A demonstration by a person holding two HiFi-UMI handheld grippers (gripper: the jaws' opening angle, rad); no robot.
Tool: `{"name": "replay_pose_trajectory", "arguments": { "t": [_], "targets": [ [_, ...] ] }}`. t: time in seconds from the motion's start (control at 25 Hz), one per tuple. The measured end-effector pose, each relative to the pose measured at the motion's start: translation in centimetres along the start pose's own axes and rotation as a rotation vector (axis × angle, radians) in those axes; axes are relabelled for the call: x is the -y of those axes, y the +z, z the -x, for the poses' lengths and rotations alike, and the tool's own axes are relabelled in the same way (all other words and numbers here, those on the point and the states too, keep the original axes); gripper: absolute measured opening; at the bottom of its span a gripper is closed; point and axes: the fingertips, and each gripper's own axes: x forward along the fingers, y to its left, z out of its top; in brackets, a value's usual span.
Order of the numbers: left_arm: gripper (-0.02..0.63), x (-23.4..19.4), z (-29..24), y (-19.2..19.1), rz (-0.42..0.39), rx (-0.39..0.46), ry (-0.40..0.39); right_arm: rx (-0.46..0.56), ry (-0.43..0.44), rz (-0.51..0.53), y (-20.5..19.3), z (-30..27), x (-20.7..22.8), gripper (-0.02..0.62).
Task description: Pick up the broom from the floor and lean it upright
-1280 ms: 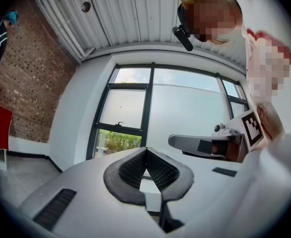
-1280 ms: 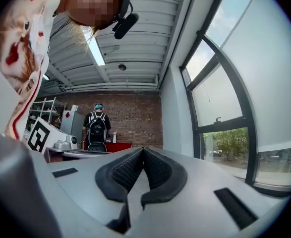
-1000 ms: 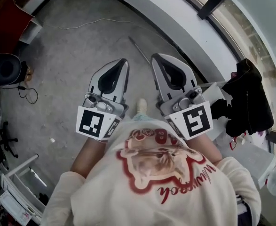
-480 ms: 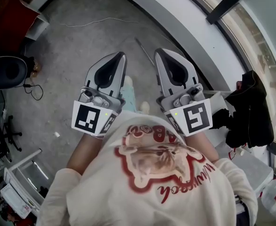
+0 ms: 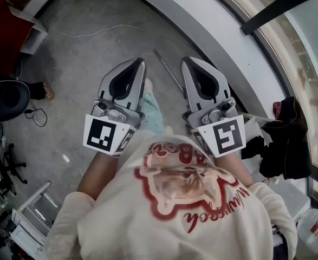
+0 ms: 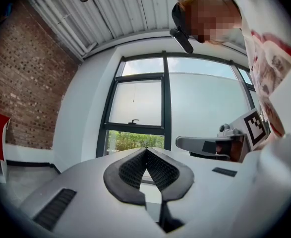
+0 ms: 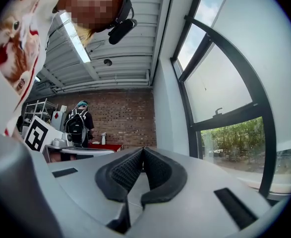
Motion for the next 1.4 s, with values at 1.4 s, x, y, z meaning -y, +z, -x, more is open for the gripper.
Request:
{"name": "replay_pose_trajectory", "arguments": {
  "t": [1.4],
  "targets": [
    [0.017,-24.5,-21.2,-35.6,-0.009,-0.248,0.035,-0.307,-0.057,-0.02,-38.7,-24.0,16.3,0.023]
  ]
}}
